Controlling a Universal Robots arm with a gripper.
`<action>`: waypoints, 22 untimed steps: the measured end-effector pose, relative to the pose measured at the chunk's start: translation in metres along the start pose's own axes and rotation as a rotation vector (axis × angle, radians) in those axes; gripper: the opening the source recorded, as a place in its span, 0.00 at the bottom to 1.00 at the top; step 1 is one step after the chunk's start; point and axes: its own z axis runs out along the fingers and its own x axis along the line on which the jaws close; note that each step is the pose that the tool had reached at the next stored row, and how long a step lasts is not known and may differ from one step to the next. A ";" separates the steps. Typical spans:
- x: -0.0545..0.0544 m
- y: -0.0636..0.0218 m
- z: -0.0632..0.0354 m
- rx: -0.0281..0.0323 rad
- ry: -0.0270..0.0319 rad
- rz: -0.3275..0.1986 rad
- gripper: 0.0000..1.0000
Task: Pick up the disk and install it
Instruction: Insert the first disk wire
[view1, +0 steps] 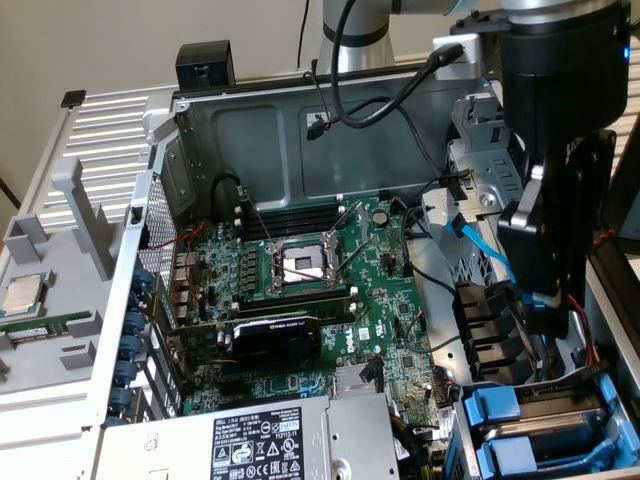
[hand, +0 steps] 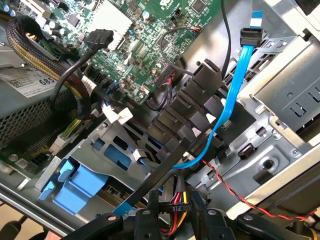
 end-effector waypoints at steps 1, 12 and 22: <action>0.000 0.0000 0.0000 0.0000 0.0000 0.000 0.35; 0.000 0.0003 0.0001 0.0015 0.0002 0.000 0.36; 0.002 0.0009 -0.0067 0.0073 0.0017 0.000 0.49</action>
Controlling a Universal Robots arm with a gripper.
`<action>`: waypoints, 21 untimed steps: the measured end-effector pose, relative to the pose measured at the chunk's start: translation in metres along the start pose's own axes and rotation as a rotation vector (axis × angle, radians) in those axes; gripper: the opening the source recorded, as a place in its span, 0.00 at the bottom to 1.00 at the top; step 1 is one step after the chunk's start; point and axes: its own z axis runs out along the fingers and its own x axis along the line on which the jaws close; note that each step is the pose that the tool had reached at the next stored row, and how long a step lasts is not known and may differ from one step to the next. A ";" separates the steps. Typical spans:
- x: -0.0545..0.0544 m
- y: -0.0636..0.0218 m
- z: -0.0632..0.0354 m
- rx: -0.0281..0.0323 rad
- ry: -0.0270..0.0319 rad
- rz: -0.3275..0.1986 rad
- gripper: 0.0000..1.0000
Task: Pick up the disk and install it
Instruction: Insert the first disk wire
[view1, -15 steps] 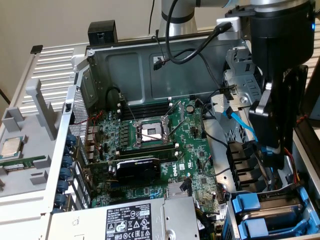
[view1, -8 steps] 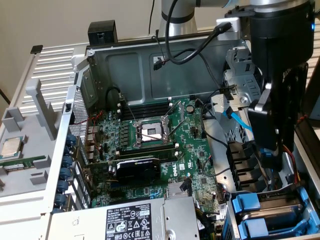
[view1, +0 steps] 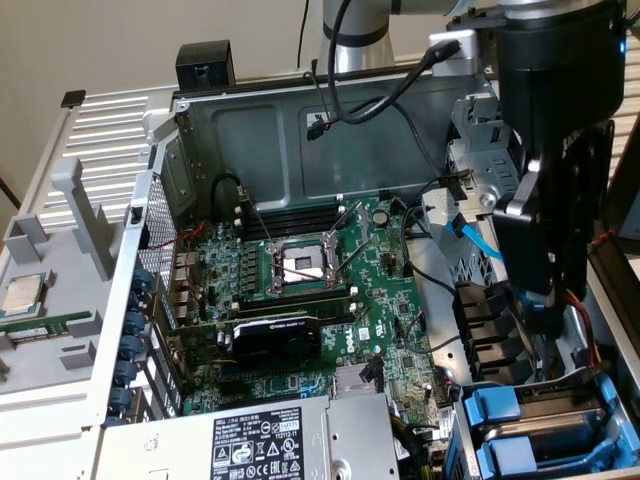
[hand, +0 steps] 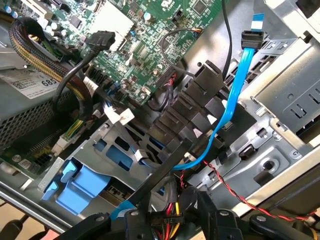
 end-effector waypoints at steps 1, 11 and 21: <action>0.000 -0.0009 -0.0027 0.0007 -0.0003 0.000 0.49; 0.008 -0.0085 -0.0311 0.0053 -0.0038 0.002 0.49; 0.022 -0.0314 -0.0627 0.0047 -0.0045 0.002 0.49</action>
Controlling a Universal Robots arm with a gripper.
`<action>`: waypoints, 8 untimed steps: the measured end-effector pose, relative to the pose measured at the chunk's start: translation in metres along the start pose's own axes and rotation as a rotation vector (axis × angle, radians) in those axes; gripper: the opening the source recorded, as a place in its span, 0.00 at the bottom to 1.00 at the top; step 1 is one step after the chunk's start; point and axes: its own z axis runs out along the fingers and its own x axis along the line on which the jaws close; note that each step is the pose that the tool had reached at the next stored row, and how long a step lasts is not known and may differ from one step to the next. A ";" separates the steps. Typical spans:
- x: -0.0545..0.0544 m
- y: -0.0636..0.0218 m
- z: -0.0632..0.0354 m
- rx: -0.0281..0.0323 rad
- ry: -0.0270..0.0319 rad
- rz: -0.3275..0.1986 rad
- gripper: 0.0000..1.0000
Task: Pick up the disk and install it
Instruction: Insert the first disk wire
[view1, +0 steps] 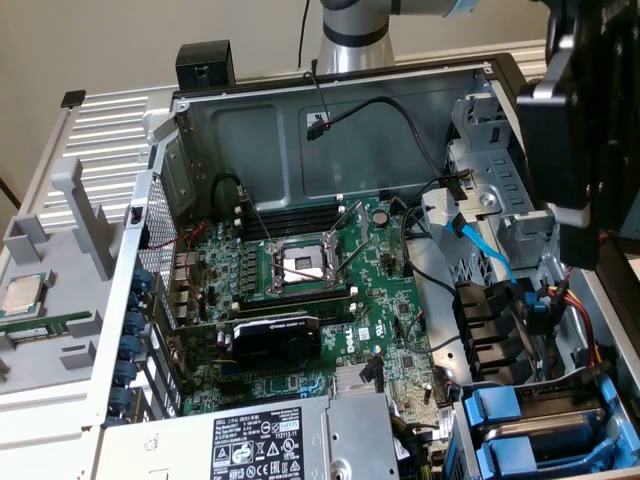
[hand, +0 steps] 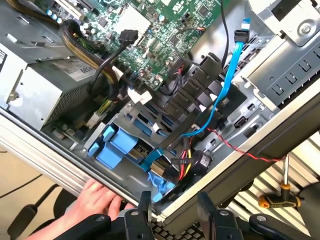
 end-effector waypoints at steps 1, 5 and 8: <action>0.002 -0.0024 -0.0012 -0.0008 -0.0007 0.000 0.49; 0.007 -0.0103 -0.0032 -0.0153 -0.0118 0.003 0.49; 0.011 -0.0148 -0.0031 -0.0386 -0.0298 0.008 0.49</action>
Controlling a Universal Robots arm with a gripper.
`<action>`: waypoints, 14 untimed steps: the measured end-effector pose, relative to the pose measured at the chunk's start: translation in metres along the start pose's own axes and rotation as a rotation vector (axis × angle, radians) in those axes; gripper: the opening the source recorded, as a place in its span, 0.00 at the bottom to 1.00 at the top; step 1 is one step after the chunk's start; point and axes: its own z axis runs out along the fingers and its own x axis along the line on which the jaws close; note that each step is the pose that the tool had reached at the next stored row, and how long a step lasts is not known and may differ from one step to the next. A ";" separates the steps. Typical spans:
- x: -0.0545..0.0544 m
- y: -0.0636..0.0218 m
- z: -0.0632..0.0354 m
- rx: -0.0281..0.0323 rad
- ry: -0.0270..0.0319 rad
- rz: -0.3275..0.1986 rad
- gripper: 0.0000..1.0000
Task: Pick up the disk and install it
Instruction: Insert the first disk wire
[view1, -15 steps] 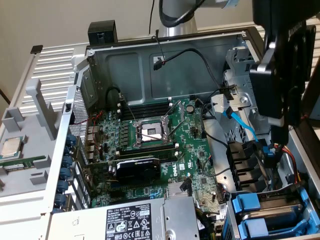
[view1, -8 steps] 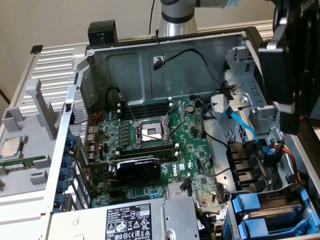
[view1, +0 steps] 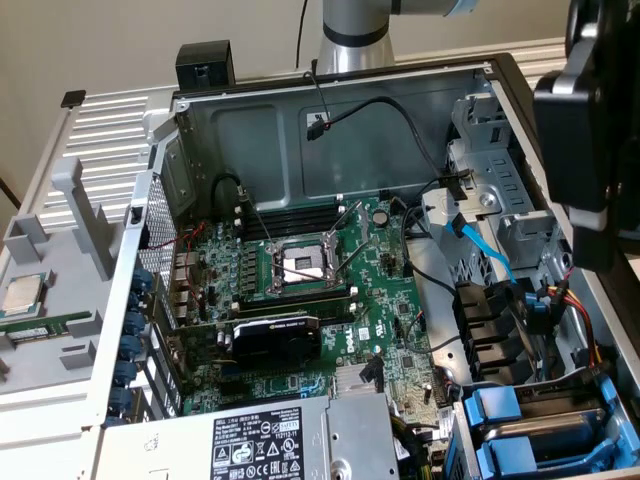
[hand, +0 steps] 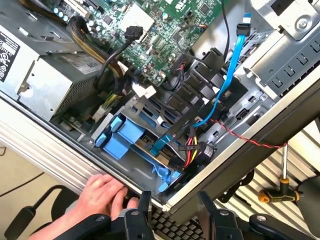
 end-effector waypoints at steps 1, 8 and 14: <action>0.001 -0.0012 0.0003 -0.0118 -0.0091 0.002 0.49; 0.008 -0.0097 0.0029 -0.0613 -0.0472 0.013 0.49; 0.008 -0.0097 0.0028 -0.0613 -0.0471 0.013 0.49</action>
